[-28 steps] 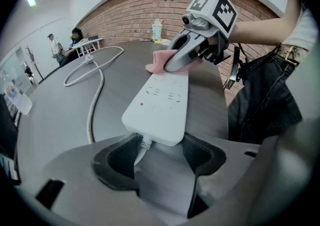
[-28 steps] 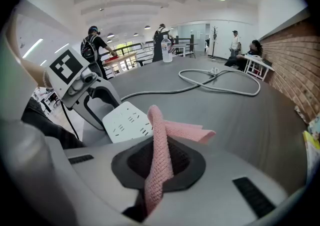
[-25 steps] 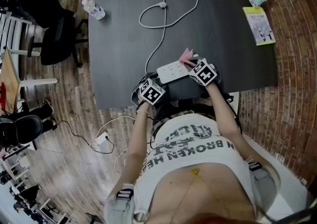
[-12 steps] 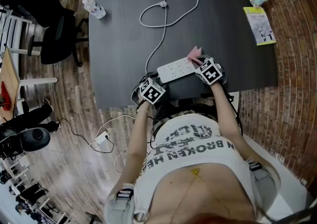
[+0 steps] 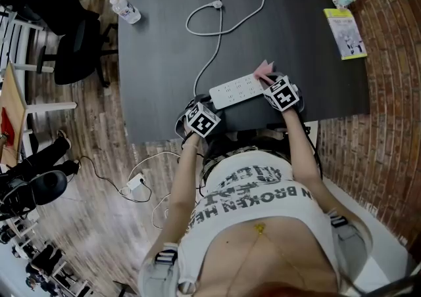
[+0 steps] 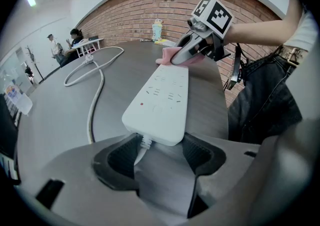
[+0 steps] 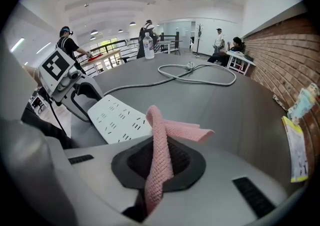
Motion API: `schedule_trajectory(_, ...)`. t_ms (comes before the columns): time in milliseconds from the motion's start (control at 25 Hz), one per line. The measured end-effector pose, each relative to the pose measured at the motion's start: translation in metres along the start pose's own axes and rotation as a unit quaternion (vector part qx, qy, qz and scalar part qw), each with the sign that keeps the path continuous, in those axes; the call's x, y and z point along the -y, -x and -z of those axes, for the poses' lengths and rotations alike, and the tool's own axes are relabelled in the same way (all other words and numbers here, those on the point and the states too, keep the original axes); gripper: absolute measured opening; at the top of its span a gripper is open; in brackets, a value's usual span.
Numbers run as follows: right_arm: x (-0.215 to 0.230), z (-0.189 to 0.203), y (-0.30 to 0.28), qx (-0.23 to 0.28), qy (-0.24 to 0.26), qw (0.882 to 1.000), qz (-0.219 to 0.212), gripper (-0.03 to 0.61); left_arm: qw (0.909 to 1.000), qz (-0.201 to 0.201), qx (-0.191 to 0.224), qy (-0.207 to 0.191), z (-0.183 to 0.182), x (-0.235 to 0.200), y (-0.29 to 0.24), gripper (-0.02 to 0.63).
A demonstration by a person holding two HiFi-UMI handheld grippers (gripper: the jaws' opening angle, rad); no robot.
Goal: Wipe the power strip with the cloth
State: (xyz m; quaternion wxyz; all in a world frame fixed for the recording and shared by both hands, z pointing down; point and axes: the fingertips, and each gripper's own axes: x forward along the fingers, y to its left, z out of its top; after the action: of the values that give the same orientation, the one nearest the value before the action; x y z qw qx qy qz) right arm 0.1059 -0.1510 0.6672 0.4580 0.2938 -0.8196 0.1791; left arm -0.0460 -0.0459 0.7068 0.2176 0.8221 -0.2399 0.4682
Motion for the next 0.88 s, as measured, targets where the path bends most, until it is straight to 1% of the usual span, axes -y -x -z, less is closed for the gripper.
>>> schedule_trajectory(560, 0.001, 0.001, 0.0, 0.006, 0.0, 1.0, 0.018, 0.017, 1.0, 0.0, 0.0, 0.0, 0.001, 0.0, -0.001, 0.265)
schedule_trajectory(720, -0.003, -0.005, 0.0, 0.016, -0.004, 1.0, 0.025, 0.017, 1.0, 0.0, 0.0, 0.0, 0.001, -0.001, 0.0, 0.265)
schedule_trajectory(800, -0.013, -0.014, 0.004, 0.024, 0.008, 0.999, 0.02, 0.017, 1.0, 0.001, 0.0, 0.0, 0.001, 0.0, 0.001, 0.265)
schedule_trajectory(880, -0.029, -0.028, 0.01, 0.042, 0.018, 0.999, 0.002, 0.017, 1.0, 0.0, 0.001, 0.001, 0.001, 0.0, 0.001, 0.265)
